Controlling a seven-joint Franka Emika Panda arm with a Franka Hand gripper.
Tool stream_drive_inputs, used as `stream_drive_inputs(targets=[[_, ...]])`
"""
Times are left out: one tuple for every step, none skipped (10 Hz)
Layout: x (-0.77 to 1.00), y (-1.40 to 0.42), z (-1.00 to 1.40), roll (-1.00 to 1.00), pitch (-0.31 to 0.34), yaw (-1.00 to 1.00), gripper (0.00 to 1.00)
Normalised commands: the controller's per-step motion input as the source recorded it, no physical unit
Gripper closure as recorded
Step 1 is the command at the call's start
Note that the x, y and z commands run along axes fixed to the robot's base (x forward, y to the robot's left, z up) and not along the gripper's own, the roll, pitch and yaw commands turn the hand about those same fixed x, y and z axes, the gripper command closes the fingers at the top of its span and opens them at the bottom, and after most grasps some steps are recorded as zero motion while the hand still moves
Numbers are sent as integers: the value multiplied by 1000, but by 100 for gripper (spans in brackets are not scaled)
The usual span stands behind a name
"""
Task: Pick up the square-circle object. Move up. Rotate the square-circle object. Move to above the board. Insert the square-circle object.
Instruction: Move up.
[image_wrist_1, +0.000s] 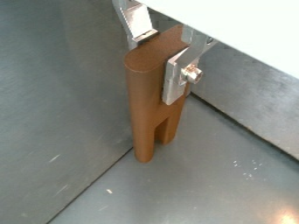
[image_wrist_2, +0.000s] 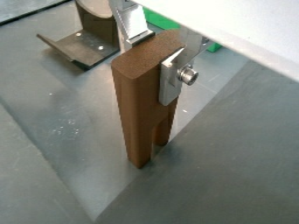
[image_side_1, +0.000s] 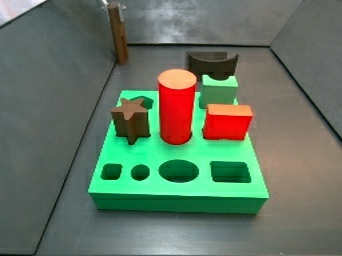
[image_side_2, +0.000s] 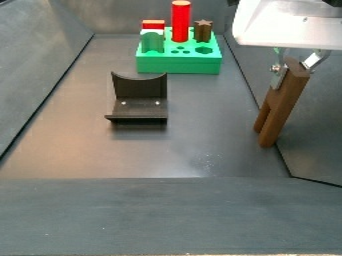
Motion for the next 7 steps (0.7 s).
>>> stream_drive_inputs(targets=[[0,0,833,0,0,0,100],[-29,-35,800,-6,21,-16,100],[-38,-30,747,3,37,-17,100],[-38,-7,616,33,54,-17,100],[-35,6,508,57,68,-17,100],[-28,16,371,81,81,-10,100],[-28,14,300,89,89,-5,100]])
